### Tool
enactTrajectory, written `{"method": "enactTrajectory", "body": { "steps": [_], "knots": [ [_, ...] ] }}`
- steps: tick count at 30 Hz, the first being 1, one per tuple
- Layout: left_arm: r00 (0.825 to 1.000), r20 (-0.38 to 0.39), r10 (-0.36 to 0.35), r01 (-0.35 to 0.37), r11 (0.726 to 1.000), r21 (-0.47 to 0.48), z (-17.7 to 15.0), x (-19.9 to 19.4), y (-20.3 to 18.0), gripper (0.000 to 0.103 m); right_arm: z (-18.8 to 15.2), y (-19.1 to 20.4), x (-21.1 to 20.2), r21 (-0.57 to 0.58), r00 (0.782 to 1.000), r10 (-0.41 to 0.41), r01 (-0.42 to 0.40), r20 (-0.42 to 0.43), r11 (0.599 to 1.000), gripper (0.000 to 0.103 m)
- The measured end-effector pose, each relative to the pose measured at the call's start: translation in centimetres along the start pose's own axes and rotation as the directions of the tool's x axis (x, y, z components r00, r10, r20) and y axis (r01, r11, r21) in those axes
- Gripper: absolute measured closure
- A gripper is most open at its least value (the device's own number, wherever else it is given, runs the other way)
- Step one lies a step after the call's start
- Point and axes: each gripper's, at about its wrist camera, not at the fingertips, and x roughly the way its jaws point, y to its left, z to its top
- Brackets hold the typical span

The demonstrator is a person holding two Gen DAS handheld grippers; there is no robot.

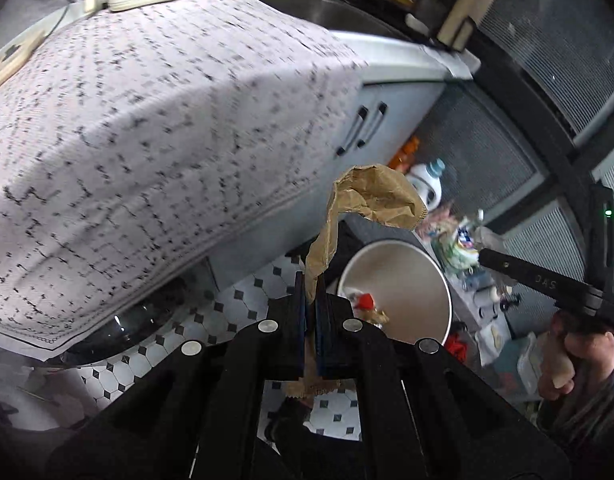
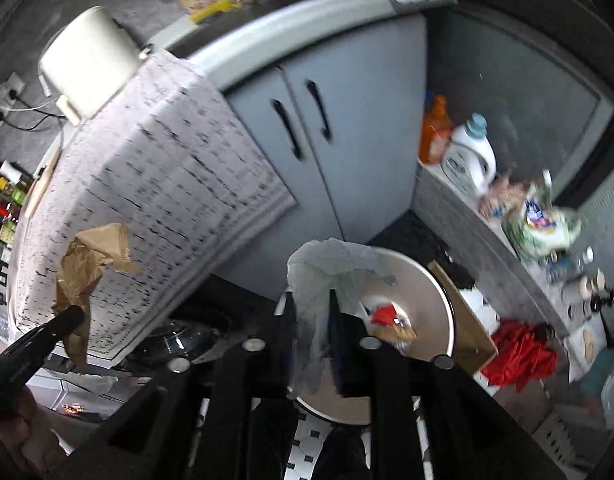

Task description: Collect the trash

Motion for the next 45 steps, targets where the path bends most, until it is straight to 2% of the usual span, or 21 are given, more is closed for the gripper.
{"method": "enactTrajectory", "body": {
  "steps": [2,5,10,26,27,29,31,32,41,45],
  "knots": [
    [1.0,-0.017,0.001,-0.001,1.0,0.015,-0.4,0.5,-0.7,0.099,-0.6,-1.2,0.9,0.027,1.0,0.016,-0.016,-0.017,1.0,0.061],
    [0.999,-0.034,0.007,-0.005,0.999,0.037,-0.8,0.9,-1.6,0.099,-1.3,-2.3,1.4,0.047,1.0,0.026,-0.025,-0.016,0.999,0.052],
    [0.998,-0.065,0.003,0.001,0.998,0.059,-1.2,2.0,-2.9,0.099,-1.7,-4.0,0.8,0.092,1.0,0.029,-0.029,0.006,0.995,0.049],
    [0.978,-0.184,-0.102,0.14,0.969,0.203,-1.3,7.6,-10.8,0.097,-4.6,-10.9,-4.8,0.242,0.994,-0.079,0.06,0.069,0.969,0.043],
    [0.976,-0.188,-0.109,0.147,0.967,0.207,-1.2,7.9,-11.2,0.095,-4.8,-11.3,-5.2,0.25,0.994,-0.085,0.065,0.073,0.966,0.043],
    [0.975,-0.194,-0.112,0.153,0.965,0.213,-1.1,8.4,-11.9,0.075,-5.2,-11.8,-5.7,0.263,0.992,-0.096,0.073,0.077,0.962,0.043],
    [0.978,-0.178,-0.105,0.144,0.965,0.221,-0.9,8.5,-12.3,0.061,-5.4,-12.3,-6.1,0.271,0.991,-0.104,0.079,0.08,0.959,0.043],
    [0.98,-0.172,-0.105,0.142,0.965,0.222,-0.8,8.5,-12.5,0.057,-5.5,-12.4,-6.2,0.275,0.991,-0.106,0.08,0.081,0.958,0.043],
    [0.992,-0.11,-0.061,0.082,0.976,0.201,-0.1,6.1,-11.3,0.043,-5.5,-12.2,-6.4,0.264,0.993,-0.071,0.043,0.099,0.964,0.038],
    [0.996,-0.08,-0.027,0.04,0.986,0.162,-0.2,4.2,-10.0,0.034,-5.0,-11.2,-6.3,0.229,0.994,-0.035,0.011,0.101,0.973,0.031]
  ]
}}
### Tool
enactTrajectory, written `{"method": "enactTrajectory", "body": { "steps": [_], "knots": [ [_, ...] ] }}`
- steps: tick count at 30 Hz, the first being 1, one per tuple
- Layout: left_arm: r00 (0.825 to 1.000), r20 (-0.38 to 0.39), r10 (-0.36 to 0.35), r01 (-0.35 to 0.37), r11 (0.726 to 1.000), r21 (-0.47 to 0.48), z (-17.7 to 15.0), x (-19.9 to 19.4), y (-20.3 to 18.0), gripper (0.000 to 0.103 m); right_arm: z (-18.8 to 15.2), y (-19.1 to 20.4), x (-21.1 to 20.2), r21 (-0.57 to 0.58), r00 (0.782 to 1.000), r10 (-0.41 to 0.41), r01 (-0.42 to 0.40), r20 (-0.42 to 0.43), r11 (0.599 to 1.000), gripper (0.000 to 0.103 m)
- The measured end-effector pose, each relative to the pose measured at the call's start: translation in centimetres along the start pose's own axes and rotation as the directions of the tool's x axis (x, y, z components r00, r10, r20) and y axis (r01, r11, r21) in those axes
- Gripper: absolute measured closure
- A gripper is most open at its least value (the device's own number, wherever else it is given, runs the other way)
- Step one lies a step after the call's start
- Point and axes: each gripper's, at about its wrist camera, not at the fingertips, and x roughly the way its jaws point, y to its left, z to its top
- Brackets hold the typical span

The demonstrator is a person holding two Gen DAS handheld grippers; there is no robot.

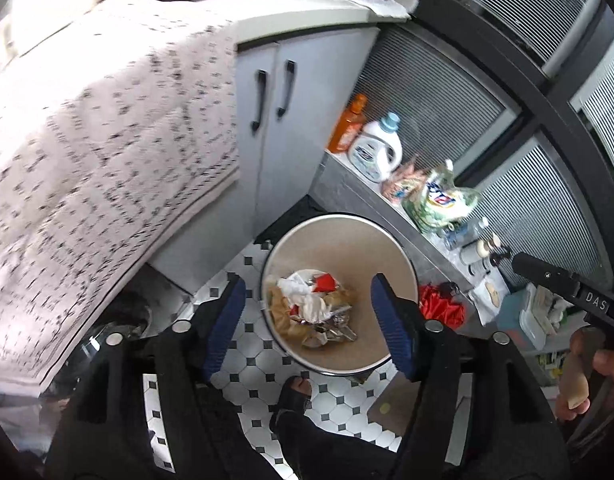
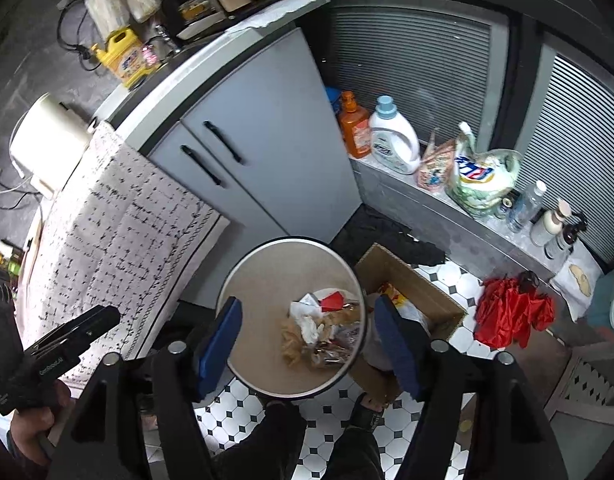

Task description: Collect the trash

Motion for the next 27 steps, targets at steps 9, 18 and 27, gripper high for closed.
{"method": "enactTrajectory", "body": {
  "steps": [9,18,27],
  "knots": [
    [0.993,0.105,0.056,-0.048,0.996,-0.071,-0.3,-6.3,2.9,0.018,1.5,3.4,-1.5,-0.075,0.999,0.042,-0.04,0.029,0.996,0.021],
    [0.966,0.249,0.073,-0.046,0.993,-0.11,-0.1,-13.5,5.7,0.006,2.4,8.4,-6.5,-0.138,0.99,0.07,-0.052,0.125,0.989,0.008],
    [0.909,0.389,0.149,-0.103,0.985,-0.136,-2.6,-22.7,8.2,0.006,0.1,14.8,-12.3,-0.207,0.983,0.083,-0.048,0.166,0.977,0.008]
  ]
}}
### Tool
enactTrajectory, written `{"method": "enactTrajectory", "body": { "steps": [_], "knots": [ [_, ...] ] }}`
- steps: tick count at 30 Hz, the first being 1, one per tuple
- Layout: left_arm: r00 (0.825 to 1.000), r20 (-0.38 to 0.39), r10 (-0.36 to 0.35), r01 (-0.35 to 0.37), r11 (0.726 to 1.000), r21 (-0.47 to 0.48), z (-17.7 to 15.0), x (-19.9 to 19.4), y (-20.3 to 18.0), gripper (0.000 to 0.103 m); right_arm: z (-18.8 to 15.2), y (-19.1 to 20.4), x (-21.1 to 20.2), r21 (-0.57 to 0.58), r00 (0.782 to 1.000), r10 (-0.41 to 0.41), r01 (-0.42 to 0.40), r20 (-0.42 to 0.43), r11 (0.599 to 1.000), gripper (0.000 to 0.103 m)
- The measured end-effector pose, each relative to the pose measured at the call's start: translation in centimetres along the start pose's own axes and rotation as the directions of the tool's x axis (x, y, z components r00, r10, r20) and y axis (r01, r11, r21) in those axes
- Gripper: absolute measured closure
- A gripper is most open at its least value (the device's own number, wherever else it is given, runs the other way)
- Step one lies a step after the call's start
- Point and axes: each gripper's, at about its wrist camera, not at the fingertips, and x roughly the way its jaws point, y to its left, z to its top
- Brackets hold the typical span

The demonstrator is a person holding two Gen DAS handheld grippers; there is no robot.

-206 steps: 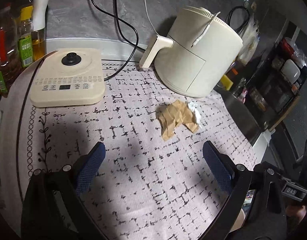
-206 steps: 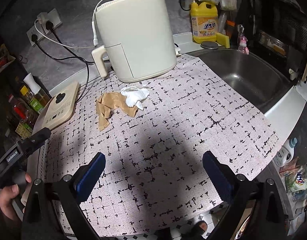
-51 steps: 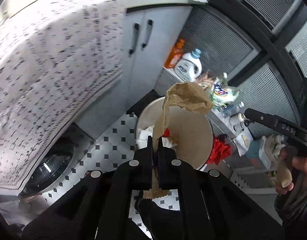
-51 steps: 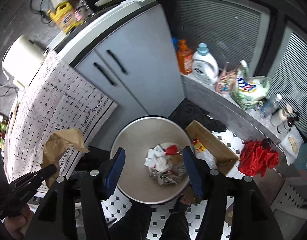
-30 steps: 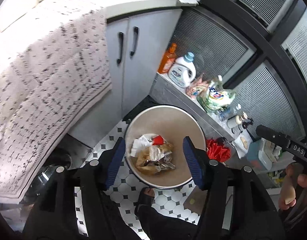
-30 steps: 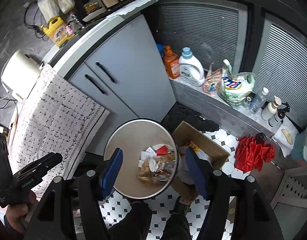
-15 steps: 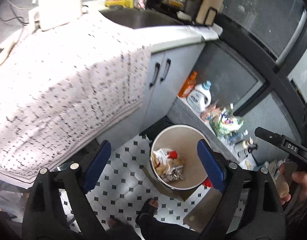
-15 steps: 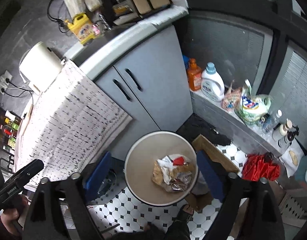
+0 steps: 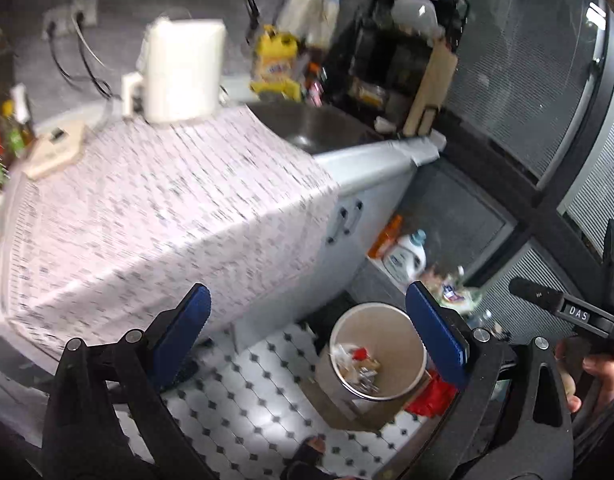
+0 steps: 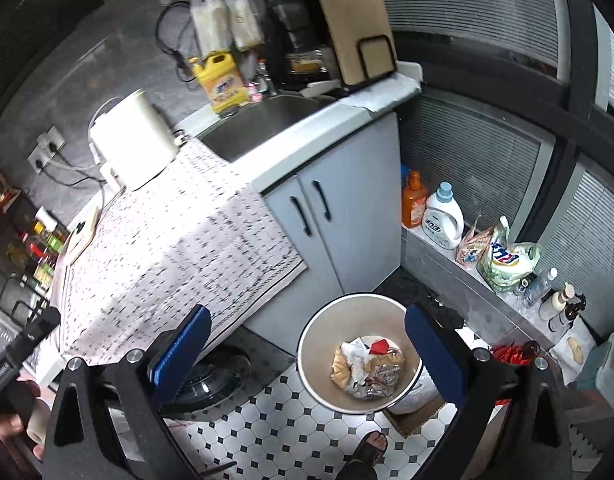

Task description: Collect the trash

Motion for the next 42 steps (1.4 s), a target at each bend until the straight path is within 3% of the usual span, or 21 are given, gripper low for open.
{"method": "enactTrajectory", "body": {
  "steps": [6,20,42],
  "knots": [
    [0.996,0.092,0.021,-0.018,0.999,-0.026,-0.1,-5.9,2.7,0.006,-1.1,4.3,-3.9,-0.055,0.999,0.0,0.003,0.044,0.998,0.008],
    [0.979,0.181,0.095,-0.083,0.994,-0.074,-3.3,-15.1,6.5,0.006,-5.0,11.5,-10.0,-0.152,0.988,0.117,-0.101,0.1,0.983,0.008],
    [0.963,0.239,0.123,-0.104,0.991,-0.089,-5.3,-19.9,7.4,0.006,-8.2,14.6,-12.9,-0.213,0.979,0.172,-0.145,0.113,0.966,0.008]
  ]
}}
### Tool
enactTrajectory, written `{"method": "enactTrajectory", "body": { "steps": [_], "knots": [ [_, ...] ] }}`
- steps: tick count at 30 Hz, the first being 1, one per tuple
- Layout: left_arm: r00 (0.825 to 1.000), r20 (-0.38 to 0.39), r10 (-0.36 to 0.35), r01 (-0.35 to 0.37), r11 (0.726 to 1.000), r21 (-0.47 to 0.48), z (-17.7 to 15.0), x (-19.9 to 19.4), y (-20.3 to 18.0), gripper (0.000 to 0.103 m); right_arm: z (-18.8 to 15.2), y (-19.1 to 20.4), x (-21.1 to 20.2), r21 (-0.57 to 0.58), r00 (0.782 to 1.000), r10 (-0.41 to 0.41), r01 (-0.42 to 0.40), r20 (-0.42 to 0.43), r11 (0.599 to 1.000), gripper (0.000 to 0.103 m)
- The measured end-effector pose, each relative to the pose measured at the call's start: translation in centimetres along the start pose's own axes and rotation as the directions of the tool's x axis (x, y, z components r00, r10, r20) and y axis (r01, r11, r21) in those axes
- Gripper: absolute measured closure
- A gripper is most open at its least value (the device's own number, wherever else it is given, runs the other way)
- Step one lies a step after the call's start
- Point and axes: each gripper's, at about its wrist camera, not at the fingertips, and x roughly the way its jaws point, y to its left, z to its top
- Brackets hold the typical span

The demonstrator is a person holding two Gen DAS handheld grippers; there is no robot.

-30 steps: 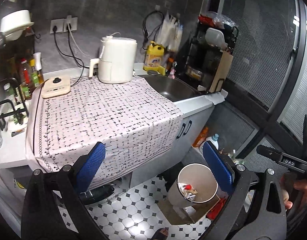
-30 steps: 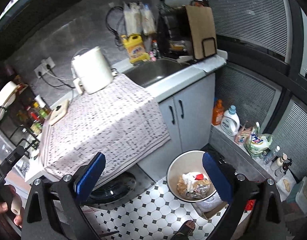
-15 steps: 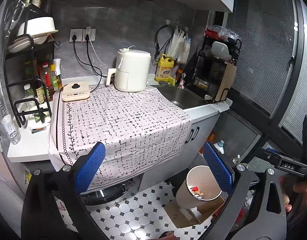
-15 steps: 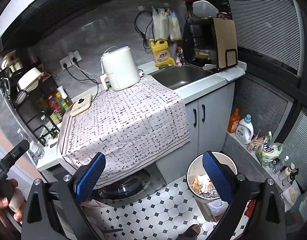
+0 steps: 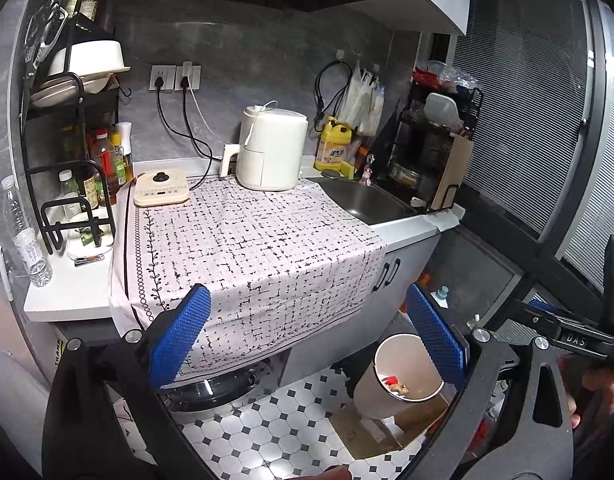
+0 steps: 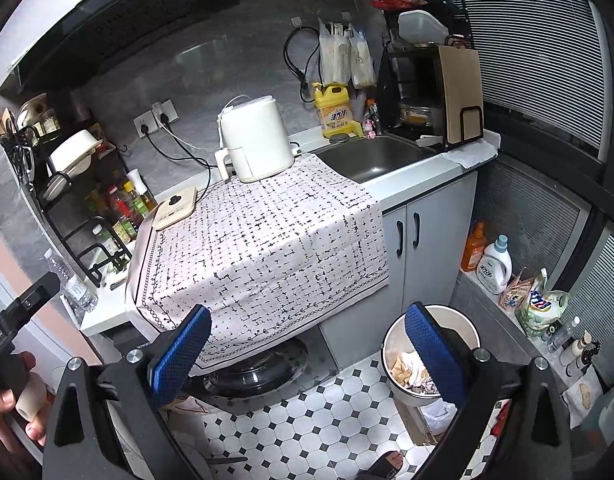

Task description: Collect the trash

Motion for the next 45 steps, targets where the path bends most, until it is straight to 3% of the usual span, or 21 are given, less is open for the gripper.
{"method": "enactTrajectory", "body": {
  "steps": [23,45],
  "knots": [
    [1.0,-0.016,-0.001,0.001,0.999,-0.035,-0.3,-0.1,1.9,0.006,0.0,2.5,1.1,-0.014,1.0,-0.008,0.008,-0.001,1.0,0.008],
    [0.999,-0.038,0.007,-0.008,0.999,-0.034,-0.3,1.6,2.5,0.006,0.1,1.9,2.1,-0.003,0.999,-0.029,0.029,-0.018,1.0,0.008]
  ]
}}
